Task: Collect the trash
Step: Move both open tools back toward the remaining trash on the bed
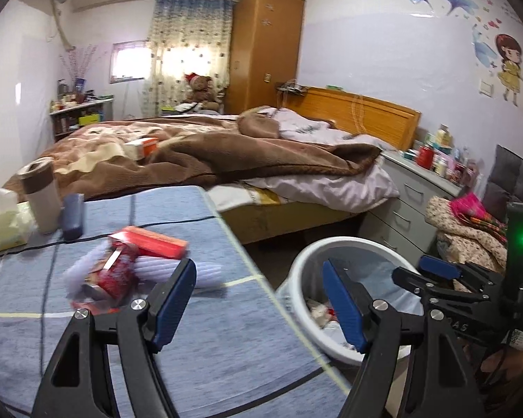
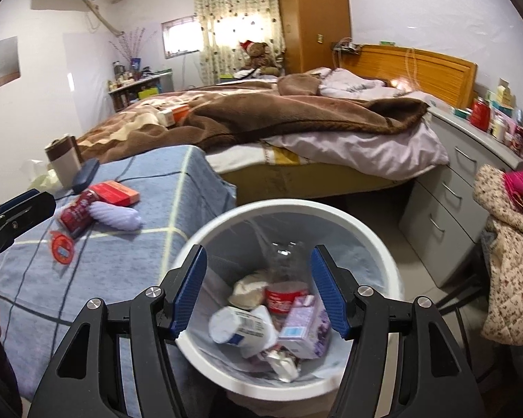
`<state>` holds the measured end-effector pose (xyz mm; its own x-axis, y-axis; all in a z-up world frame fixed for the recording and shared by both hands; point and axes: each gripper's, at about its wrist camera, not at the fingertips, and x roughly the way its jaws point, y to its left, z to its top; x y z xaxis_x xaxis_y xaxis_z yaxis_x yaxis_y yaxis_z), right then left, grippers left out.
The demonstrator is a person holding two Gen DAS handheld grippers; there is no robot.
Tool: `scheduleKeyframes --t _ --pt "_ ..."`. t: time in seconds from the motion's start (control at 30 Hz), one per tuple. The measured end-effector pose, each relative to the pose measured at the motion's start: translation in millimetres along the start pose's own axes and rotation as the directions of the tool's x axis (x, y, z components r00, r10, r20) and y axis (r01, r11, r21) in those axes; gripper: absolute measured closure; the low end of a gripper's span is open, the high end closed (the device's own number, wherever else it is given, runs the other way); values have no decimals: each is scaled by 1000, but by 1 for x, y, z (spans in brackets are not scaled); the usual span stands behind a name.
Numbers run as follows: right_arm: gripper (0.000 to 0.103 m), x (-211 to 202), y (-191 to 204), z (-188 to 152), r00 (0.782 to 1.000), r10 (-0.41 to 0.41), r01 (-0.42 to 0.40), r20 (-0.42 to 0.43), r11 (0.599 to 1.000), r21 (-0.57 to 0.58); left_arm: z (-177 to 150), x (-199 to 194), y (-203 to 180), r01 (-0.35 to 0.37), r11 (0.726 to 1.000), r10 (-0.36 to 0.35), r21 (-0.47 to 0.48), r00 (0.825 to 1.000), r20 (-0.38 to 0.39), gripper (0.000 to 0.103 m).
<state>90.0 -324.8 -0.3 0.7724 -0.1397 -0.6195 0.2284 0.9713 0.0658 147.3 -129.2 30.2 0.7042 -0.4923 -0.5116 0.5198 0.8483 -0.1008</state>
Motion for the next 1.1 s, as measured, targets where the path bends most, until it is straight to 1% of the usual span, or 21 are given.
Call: scheduleKeyframes --t 0.03,0.2,0.57,0.63,0.8,0.97,1.1 --pt "36 1 3 1 1000 11 -11 3 1000 -4 0 -2 6 -11 1000 11 -9 1000 2 25" --pt "36 8 21 5 999 51 -51 8 998 -36 -3 -12 33 -75 996 76 -54 997 10 24" --pt "36 27 59 20 990 140 -139 0 985 -102 -19 -22 81 -173 977 173 -122 985 -15 24" --pt "36 33 67 22 987 162 -162 -5 979 -124 -21 -22 90 -178 975 176 -132 984 -27 24" --pt "36 51 88 25 981 189 -194 -44 965 -176 -30 -16 106 -207 968 200 -143 978 -62 23" --pt "36 69 104 28 974 209 -223 -83 945 -238 -39 -1 120 -216 963 199 -160 973 -116 22" --pt "36 85 112 30 967 221 -247 -123 934 -258 -47 11 129 -217 961 192 -171 970 -151 22"
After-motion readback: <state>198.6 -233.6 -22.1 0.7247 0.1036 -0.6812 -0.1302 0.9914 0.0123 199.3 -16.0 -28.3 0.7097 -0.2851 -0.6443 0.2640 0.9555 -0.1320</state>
